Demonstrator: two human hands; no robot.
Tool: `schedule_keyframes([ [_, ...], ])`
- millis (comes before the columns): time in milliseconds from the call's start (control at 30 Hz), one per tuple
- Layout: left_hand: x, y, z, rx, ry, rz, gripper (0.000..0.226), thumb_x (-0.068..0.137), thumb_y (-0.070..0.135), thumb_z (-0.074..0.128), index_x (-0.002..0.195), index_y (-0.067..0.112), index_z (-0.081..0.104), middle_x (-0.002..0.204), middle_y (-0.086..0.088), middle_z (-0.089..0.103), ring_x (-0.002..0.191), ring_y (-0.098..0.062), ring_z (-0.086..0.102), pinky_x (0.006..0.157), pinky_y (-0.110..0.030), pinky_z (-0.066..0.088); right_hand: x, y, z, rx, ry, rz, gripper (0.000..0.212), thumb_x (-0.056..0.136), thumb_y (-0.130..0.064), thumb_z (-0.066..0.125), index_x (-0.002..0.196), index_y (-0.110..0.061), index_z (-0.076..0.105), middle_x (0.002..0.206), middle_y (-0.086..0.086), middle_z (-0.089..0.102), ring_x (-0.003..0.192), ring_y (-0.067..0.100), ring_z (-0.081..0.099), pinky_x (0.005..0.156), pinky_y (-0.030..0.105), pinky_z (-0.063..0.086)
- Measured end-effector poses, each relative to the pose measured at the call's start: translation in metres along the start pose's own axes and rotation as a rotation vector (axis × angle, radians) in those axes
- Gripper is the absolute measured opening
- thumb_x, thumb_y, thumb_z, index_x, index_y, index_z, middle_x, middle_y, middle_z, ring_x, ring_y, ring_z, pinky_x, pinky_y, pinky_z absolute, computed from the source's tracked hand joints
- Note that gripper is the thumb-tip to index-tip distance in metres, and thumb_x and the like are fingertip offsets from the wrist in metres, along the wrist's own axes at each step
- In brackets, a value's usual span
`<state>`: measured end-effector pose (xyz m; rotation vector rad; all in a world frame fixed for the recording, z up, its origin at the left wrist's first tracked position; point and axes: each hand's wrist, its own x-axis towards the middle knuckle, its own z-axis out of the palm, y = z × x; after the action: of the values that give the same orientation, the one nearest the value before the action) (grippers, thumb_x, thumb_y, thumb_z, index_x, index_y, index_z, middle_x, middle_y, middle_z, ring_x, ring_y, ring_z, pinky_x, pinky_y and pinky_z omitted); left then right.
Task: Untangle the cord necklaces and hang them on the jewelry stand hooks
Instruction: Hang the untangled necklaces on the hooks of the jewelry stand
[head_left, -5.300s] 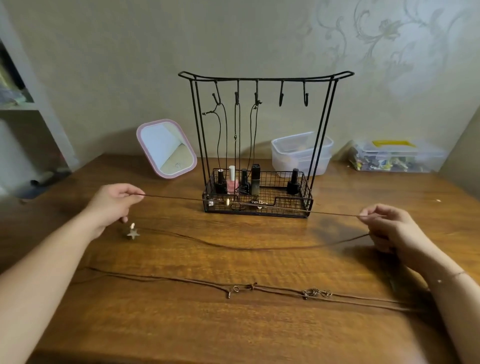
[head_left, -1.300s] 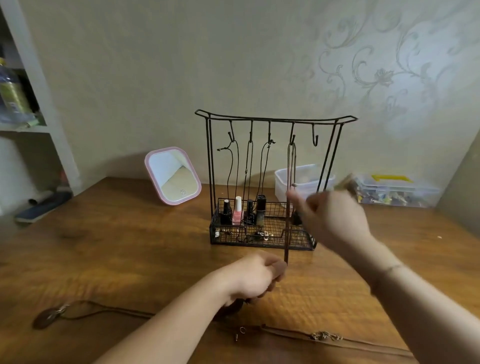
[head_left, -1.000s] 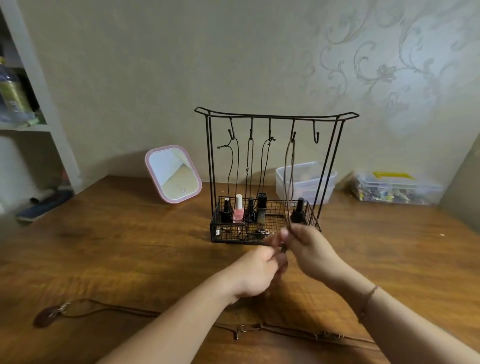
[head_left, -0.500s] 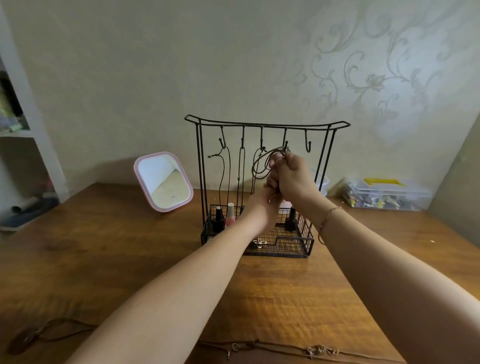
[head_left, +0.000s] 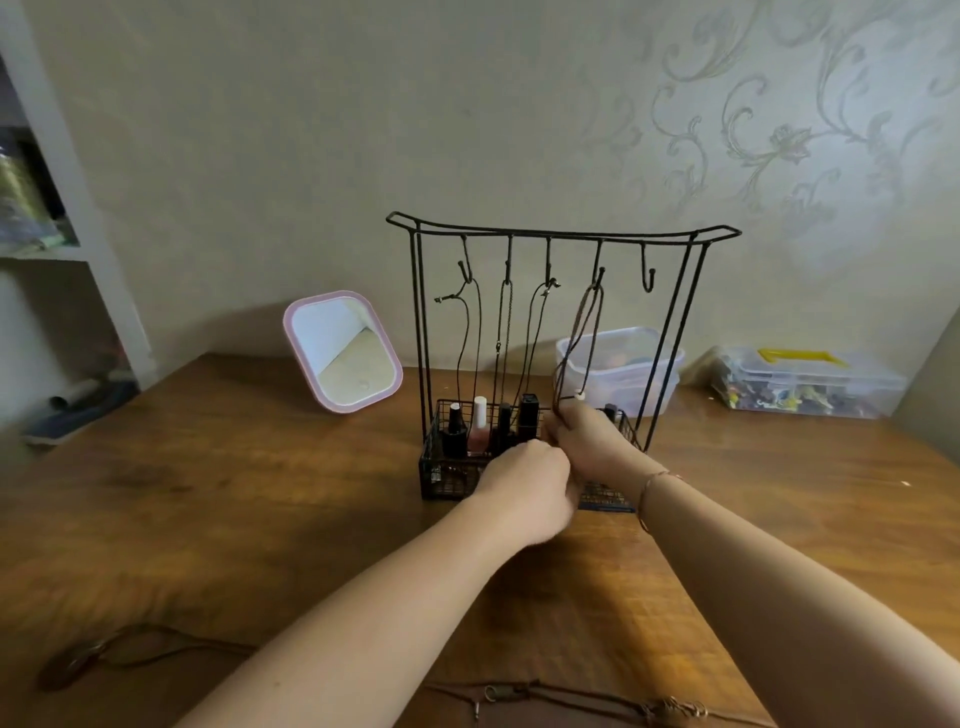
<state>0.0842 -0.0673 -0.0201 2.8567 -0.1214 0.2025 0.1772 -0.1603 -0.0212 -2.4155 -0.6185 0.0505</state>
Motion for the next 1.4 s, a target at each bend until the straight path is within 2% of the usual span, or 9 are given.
schedule_keyframes([
  [133, -0.016, -0.009, 0.003, 0.124, -0.039, 0.045, 0.033, 0.101, 0.031, 0.048, 0.118, 0.009, 0.065, 0.107, -0.008, 0.059, 0.101, -0.026, 0.056, 0.086, -0.041, 0.052, 0.001, -0.007, 0.007, -0.291, -0.165, -0.014, 0.03, 0.104, -0.031, 0.042, 0.081, -0.017, 0.053, 0.084, 0.005, 0.06, 0.084, 0.025, 0.059, 0.074, 0.036, 0.047],
  [433, -0.055, -0.033, -0.001, 0.034, 0.081, 0.266, 0.036, 0.1, 0.033, 0.048, 0.127, 0.014, 0.063, 0.127, 0.002, 0.059, 0.123, -0.015, 0.048, 0.101, -0.037, 0.048, -0.027, 0.011, -0.01, -0.493, -0.048, -0.067, 0.043, 0.093, -0.058, 0.053, 0.073, -0.02, 0.052, 0.072, -0.003, 0.058, 0.063, 0.01, 0.056, 0.052, 0.024, 0.043],
  [567, -0.075, -0.05, -0.004, 0.011, 0.014, 0.276, 0.033, 0.1, 0.035, 0.05, 0.125, 0.018, 0.065, 0.129, 0.007, 0.057, 0.122, -0.01, 0.046, 0.101, -0.035, 0.046, -0.042, 0.012, -0.008, -0.653, -0.043, -0.064, 0.051, 0.089, -0.072, 0.045, 0.084, -0.022, 0.058, 0.078, -0.005, 0.059, 0.073, 0.013, 0.059, 0.067, 0.034, 0.057],
  [767, -0.094, -0.059, -0.006, -0.007, -0.045, 0.249, 0.035, 0.101, 0.036, 0.052, 0.132, 0.023, 0.061, 0.139, 0.01, 0.051, 0.128, -0.006, 0.044, 0.107, -0.029, 0.041, -0.04, -0.004, -0.005, -0.491, -0.109, -0.117, 0.03, 0.093, -0.049, 0.06, 0.086, -0.02, 0.056, 0.082, -0.004, 0.059, 0.072, 0.01, 0.056, 0.058, 0.023, 0.047],
  [867, -0.106, -0.066, -0.009, -0.002, -0.09, 0.254, 0.032, 0.101, 0.036, 0.052, 0.13, 0.027, 0.061, 0.138, 0.014, 0.051, 0.128, -0.002, 0.041, 0.108, -0.029, 0.04, -0.043, -0.003, -0.01, -0.422, -0.101, -0.135, 0.035, 0.09, -0.042, 0.067, 0.11, -0.014, 0.065, 0.104, 0.002, 0.068, 0.091, 0.016, 0.064, 0.078, 0.029, 0.057],
  [967, -0.12, -0.07, -0.015, -0.022, -0.158, 0.249, 0.03, 0.1, 0.04, 0.053, 0.127, 0.032, 0.062, 0.135, 0.02, 0.052, 0.125, 0.003, 0.041, 0.107, -0.029, 0.041, -0.056, 0.007, -0.02, -0.4, 0.005, -0.137, 0.043, 0.09, -0.039, 0.067, 0.125, -0.014, 0.062, 0.12, 0.003, 0.067, 0.109, 0.021, 0.063, 0.091, 0.034, 0.055],
  [1067, -0.135, -0.064, -0.018, -0.079, -0.231, 0.251, 0.03, 0.097, 0.046, 0.055, 0.124, 0.034, 0.063, 0.129, 0.023, 0.054, 0.12, 0.007, 0.042, 0.105, -0.029, 0.042, -0.091, 0.012, -0.024, -0.382, 0.281, -0.327, 0.028, 0.091, -0.043, 0.059, 0.108, -0.023, 0.069, 0.103, -0.006, 0.067, 0.095, 0.013, 0.062, 0.078, 0.035, 0.056],
  [1233, -0.147, -0.045, -0.003, -0.009, -0.217, 0.277, 0.055, 0.087, 0.064, 0.059, 0.131, 0.031, 0.059, 0.134, 0.018, 0.049, 0.124, -0.001, 0.037, 0.104, -0.028, 0.038, -0.16, -0.001, -0.012, -0.396, -0.381, -0.498, 0.049, 0.074, -0.081, 0.054, 0.091, -0.036, 0.059, 0.088, -0.022, 0.052, 0.081, -0.001, 0.05, 0.065, 0.022, 0.044],
  [1400, -0.146, -0.032, 0.013, -0.152, -0.08, 0.293, 0.01, 0.089, 0.034, 0.07, 0.084, 0.036, 0.061, 0.103, 0.021, 0.057, 0.102, -0.003, 0.044, 0.096, -0.032, 0.041, -0.188, -0.002, 0.013, -0.423, -0.29, -0.473, 0.019, 0.089, -0.049, 0.061, 0.095, -0.031, 0.058, 0.103, -0.02, 0.045, 0.101, 0.008, 0.04, 0.078, 0.023, 0.041],
])
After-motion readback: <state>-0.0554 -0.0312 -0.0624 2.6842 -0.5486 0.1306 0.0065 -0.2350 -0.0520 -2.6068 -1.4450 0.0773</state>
